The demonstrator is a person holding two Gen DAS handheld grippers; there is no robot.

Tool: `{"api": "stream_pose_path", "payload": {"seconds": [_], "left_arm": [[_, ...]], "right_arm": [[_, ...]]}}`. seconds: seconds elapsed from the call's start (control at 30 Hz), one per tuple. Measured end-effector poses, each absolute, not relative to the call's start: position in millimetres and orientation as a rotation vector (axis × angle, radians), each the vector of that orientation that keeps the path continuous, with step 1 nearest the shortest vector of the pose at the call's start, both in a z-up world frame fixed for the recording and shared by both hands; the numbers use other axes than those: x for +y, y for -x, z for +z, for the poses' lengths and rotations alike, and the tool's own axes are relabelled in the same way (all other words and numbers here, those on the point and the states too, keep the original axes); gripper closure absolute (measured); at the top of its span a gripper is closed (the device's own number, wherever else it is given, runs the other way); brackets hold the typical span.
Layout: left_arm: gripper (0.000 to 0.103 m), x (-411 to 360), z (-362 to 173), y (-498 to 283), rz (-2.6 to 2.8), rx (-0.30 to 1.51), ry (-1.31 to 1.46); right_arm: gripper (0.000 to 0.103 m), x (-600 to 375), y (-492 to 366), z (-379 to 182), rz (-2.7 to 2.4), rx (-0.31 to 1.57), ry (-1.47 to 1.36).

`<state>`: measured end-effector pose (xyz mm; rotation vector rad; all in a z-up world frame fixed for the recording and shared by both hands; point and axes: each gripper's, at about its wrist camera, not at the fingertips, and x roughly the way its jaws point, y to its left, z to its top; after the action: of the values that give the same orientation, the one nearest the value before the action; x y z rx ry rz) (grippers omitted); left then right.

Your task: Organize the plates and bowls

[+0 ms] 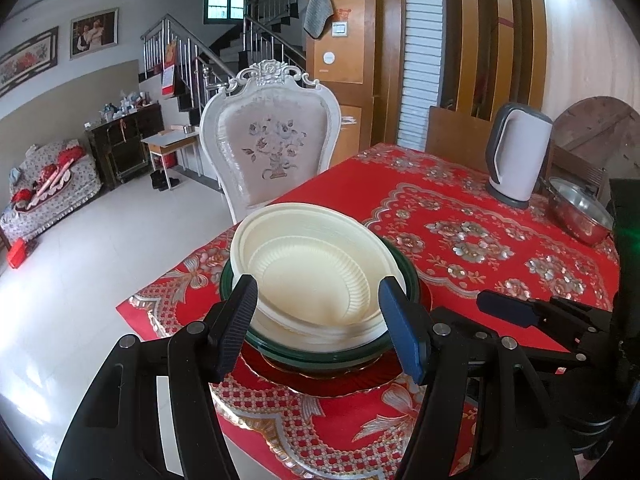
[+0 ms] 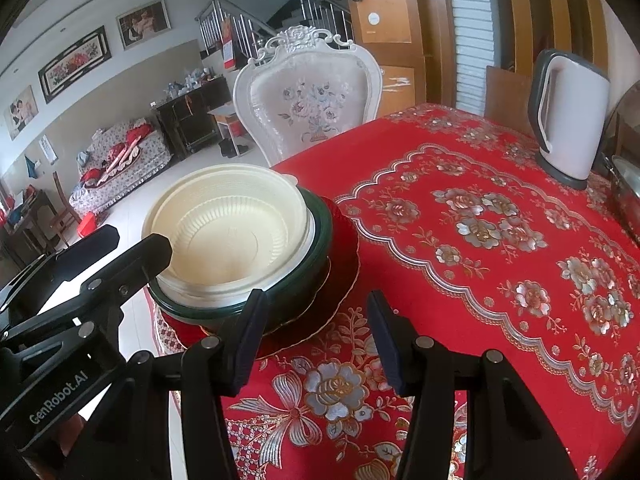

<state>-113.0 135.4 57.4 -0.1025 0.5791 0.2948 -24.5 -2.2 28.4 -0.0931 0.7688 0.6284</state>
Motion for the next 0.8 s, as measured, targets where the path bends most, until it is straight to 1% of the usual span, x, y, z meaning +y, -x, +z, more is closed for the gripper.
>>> {"api": "stream_pose_path", "payload": {"seconds": [0.8], "left_arm": [[0.039, 140.3, 60.8, 119.3, 0.326, 0.524, 0.129]], "right_arm": [[0.051, -5.1, 25.7, 26.6, 0.628, 0.773, 0.089]]}}
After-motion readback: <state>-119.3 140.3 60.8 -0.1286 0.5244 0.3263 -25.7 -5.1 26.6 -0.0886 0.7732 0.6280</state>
